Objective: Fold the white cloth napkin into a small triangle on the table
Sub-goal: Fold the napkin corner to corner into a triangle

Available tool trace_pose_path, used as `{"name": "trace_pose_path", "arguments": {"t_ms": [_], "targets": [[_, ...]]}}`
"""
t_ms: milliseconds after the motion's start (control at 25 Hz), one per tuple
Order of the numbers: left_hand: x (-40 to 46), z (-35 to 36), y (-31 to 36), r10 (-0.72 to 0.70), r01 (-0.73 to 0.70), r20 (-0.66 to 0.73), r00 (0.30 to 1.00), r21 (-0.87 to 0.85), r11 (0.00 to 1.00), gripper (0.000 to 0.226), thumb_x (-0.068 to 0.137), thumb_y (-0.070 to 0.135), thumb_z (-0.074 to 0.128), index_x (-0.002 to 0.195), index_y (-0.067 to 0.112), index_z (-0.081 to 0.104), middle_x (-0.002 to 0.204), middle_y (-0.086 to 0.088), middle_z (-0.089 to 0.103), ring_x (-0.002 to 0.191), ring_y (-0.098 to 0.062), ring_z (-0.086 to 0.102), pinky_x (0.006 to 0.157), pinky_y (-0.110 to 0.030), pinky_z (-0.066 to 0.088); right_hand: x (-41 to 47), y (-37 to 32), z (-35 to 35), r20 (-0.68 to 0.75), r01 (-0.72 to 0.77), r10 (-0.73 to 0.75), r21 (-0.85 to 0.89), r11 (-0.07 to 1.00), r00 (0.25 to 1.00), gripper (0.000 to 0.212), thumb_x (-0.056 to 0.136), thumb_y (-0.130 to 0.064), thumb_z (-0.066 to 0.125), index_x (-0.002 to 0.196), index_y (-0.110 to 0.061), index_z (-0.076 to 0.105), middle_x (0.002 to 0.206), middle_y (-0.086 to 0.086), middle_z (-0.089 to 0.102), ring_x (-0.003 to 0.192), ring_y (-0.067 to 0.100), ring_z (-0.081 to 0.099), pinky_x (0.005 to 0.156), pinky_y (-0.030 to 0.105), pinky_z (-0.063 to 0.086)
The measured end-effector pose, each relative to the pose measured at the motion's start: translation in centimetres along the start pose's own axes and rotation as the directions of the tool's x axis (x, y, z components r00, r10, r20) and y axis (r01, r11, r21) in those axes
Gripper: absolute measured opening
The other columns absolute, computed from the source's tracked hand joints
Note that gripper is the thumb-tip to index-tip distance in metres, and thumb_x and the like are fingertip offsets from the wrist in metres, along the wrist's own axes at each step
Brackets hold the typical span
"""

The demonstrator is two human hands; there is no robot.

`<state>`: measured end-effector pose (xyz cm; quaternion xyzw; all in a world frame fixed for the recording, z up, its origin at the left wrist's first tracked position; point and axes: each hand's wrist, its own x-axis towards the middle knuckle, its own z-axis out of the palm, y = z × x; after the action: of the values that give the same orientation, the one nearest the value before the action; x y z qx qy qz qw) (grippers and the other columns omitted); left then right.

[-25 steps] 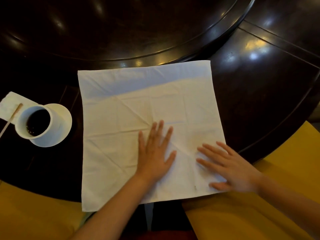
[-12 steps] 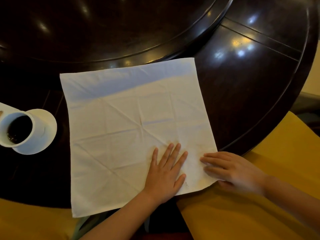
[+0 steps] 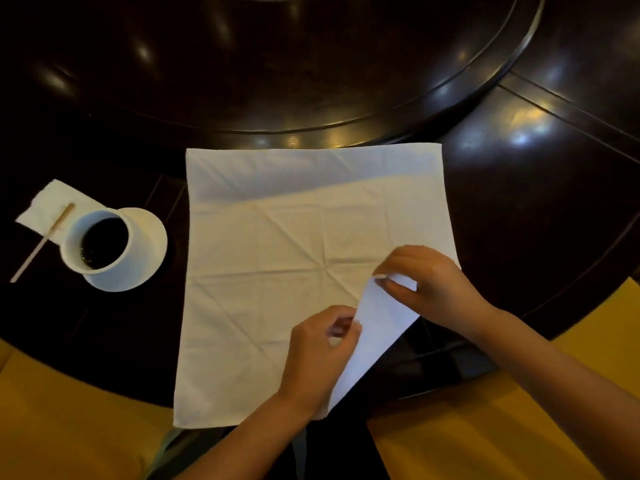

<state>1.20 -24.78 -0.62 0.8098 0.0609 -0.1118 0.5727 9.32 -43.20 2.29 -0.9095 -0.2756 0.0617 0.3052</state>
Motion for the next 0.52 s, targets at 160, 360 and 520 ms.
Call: {"name": "trace_pose_path", "arguments": {"t_ms": [160,360,520], "targets": [[2.6,-3.5,0.2,-0.024,0.016,-0.218,0.976,-0.037,0.999,0.027,0.083,0.007,0.066,0.079,0.034,0.063,0.083,0.017,0.068,0.076,0.000,0.063,0.068,-0.010,0.045,5.9,-0.4,0.5,-0.033,-0.093,0.098,0.130,0.987,0.995,0.019,0.081,-0.021,0.060,0.094,-0.010,0.070,0.090,0.004,0.071,0.081,0.017,0.063,0.072,0.022,0.047],[6.1,-8.7,-0.7,-0.028,0.030,-0.438,0.898,-0.004,1.000,0.011,0.085,0.012,0.065,0.084,0.022,0.066,0.079,0.015,0.066,0.076,0.000,0.062,0.068,-0.010,0.046,13.4,-1.6,1.9,-0.058,-0.159,0.174,0.207,0.965,0.983,0.012,0.085,-0.014,0.064,0.094,-0.008,0.069,0.091,0.008,0.069,0.074,0.007,0.055,0.070,0.008,0.041],[8.9,-11.8,-1.6,-0.046,0.069,-0.586,0.809,0.017,0.997,0.010,0.087,0.011,0.062,0.089,0.021,0.065,0.079,0.014,0.062,0.076,0.003,0.060,0.067,-0.005,0.043,20.2,-4.3,3.8,-0.077,-0.066,0.077,0.131,0.989,0.994,0.016,0.086,-0.016,0.063,0.097,-0.007,0.069,0.096,0.010,0.069,0.080,0.011,0.054,0.070,0.015,0.041]]}}
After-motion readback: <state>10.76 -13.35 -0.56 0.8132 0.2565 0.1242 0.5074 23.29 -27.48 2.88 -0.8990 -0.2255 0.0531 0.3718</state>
